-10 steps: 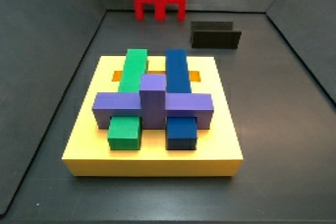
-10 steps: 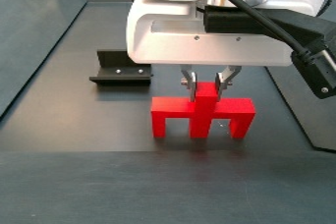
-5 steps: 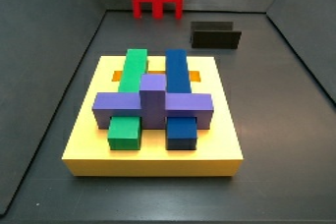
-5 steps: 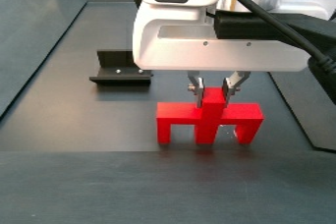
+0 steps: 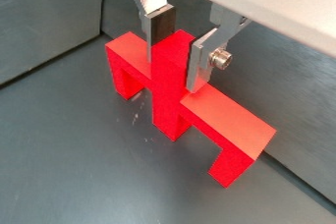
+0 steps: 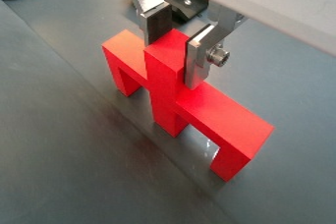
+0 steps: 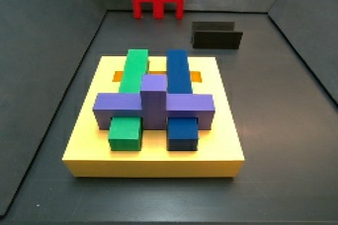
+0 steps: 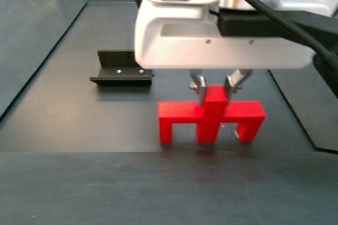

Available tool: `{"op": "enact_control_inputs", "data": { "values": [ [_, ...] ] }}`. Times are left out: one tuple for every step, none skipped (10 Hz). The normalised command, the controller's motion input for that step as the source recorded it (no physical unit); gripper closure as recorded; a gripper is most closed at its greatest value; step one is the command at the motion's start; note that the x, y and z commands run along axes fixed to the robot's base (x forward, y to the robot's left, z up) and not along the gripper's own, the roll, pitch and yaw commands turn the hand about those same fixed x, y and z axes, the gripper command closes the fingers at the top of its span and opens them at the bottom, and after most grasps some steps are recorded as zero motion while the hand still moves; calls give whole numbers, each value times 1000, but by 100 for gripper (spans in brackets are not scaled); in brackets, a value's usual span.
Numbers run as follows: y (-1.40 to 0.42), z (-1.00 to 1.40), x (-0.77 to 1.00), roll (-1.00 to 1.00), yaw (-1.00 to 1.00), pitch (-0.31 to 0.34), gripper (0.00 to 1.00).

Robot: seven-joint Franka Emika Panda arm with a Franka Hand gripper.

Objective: Pick up the red object. Move up. Move to above the board. Insert the red object.
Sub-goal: Pick up the red object, then move up.

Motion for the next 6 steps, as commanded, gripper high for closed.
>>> {"op": "enact_control_inputs", "data": {
  "values": [
    [0, 0, 0, 0, 0, 0, 100],
    [0, 0, 0, 0, 0, 0, 100],
    [0, 0, 0, 0, 0, 0, 100],
    [0, 0, 0, 0, 0, 0, 100],
    [0, 833, 0, 0, 0, 0, 100],
    [6, 841, -9, -1, 34, -2, 100]
  ]
}}
